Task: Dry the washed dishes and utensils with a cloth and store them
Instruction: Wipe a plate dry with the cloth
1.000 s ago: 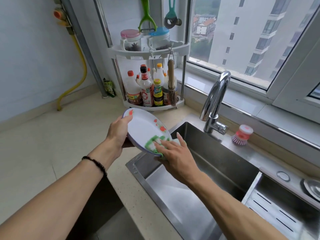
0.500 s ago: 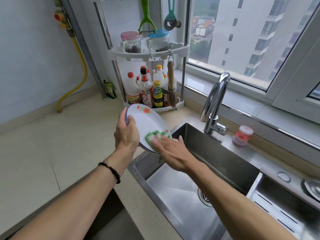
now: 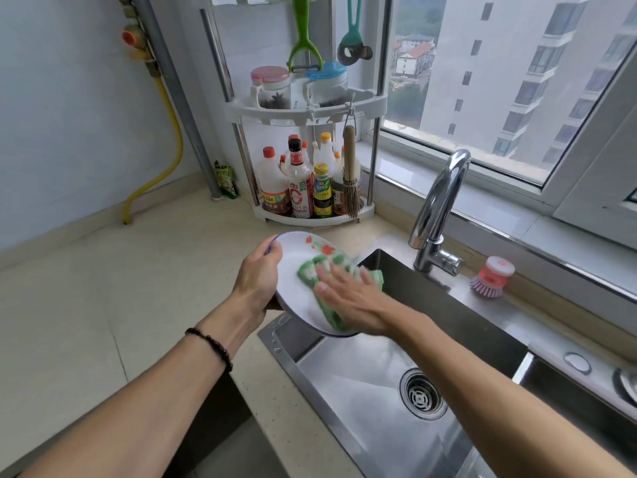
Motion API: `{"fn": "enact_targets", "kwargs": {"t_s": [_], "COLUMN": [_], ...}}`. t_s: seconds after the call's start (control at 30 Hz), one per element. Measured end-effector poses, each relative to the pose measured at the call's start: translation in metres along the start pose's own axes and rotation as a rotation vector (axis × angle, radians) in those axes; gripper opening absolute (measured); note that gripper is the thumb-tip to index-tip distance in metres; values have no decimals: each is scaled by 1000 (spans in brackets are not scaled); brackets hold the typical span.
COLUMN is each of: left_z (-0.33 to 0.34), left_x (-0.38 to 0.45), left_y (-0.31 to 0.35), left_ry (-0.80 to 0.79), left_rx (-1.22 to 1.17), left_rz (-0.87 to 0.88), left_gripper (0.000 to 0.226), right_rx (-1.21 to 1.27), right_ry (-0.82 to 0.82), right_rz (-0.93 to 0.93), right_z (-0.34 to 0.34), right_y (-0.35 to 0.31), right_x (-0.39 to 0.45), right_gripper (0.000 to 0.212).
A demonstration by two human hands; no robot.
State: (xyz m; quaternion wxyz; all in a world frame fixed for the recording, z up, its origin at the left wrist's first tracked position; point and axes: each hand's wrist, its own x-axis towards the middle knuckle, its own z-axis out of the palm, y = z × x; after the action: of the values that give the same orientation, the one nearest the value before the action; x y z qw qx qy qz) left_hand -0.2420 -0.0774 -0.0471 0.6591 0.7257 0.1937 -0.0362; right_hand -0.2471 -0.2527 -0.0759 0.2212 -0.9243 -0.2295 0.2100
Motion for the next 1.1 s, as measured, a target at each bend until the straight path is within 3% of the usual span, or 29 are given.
{"fn": "enact_targets", "kwargs": {"t_s": [0.1,0.2,0.33,0.47,0.6,0.7,0.8,0.9,1.0,1.07,1.1], "left_z": [-11,-14,-12,-15,-20,-16,-15,-16,-17,-16,-16], "left_x": [8,4,-7,-3,6,0,-2,1,9,14,15], "left_y": [0,-1,-5,-1,-1,-3,-7,-3,1,0,-1], "left_ry": [63,-53,-228,-106,-29,-194,-294,-146,-12,12,-13], "left_rx": [55,66,-49,22,-6,-30,-20,23,44,23,21], "left_rz": [9,-57,-192,-121,-93,-177,-186,-110,-37,-47,-82], "left_gripper": [29,31,36,32,32,35,38,33,29,27,26], "right_rx": [131,204,48,-170,-30,31,-82,-164,-14,-26,-52], "right_ry": [-106,-73,18,9,-64,-5,39,12,-32,45,134], "right_rz": [-119,-164,-172,-55,-184,-233,-167,-87,-129,-154,-169], "right_z": [15,14,7,3,20,15,1,-1,11,27,35], "right_y": [-20,-30,-13,25,-10,-27,-4,23,20,15,16], "right_x": [-30,-20,14,13,-19,-6,14,2,-24,-32,-32], "right_gripper": [56,54,55,73,61,56,56,66,77,81,72]}}
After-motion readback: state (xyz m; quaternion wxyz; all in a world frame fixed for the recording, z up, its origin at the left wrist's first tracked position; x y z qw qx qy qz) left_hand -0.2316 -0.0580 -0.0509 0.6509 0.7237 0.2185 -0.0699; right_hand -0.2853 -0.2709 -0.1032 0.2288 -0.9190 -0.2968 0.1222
